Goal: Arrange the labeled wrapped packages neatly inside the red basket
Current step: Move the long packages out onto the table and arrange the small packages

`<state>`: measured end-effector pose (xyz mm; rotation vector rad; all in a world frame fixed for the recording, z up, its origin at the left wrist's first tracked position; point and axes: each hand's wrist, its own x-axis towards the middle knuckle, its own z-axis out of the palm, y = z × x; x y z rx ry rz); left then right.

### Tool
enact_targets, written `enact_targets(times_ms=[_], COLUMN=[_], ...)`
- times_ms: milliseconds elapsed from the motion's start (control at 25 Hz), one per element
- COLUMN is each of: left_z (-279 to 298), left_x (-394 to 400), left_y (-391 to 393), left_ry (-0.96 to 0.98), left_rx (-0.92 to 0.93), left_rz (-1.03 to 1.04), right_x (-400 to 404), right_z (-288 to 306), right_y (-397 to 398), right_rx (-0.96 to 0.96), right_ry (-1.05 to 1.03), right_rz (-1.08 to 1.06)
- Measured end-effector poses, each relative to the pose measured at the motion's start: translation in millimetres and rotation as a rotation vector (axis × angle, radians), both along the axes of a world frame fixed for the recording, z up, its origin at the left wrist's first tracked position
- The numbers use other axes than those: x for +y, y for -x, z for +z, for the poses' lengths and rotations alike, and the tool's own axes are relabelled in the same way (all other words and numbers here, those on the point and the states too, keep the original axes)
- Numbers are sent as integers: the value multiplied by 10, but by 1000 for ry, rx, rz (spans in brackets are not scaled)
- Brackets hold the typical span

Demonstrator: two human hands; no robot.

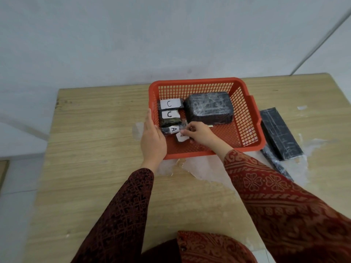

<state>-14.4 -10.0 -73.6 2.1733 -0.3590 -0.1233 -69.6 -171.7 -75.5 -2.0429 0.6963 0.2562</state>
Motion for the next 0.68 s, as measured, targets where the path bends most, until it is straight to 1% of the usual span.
enact_targets(times_ms=[120, 280, 320, 400, 520, 600, 680], left_z=[-23, -36, -37, -38, -33, -29, -28], left_x=[3, 5, 5, 4, 5, 6, 4], left_y=[-12, -16, -17, -17, -18, -19, -20], left_ry=[16, 35, 36, 30, 29, 26, 31], left_rx=[8, 16, 23, 28, 8, 3, -1], left_rz=[-4, -2, 0, 3, -3, 3, 5], right_x=[71, 179, 211, 281, 402, 443, 432], right_z=[-31, -64, -75, -94, -101, -95, -87], right_y=[-65, -150, -167, -199, -226, -225, -213], right_rx=[48, 58, 77, 98, 74, 69, 87], right_ry=[32, -66, -54, 69, 211, 226, 193], right_rz=[-6, -180, -189, -159, -154, -146, -119])
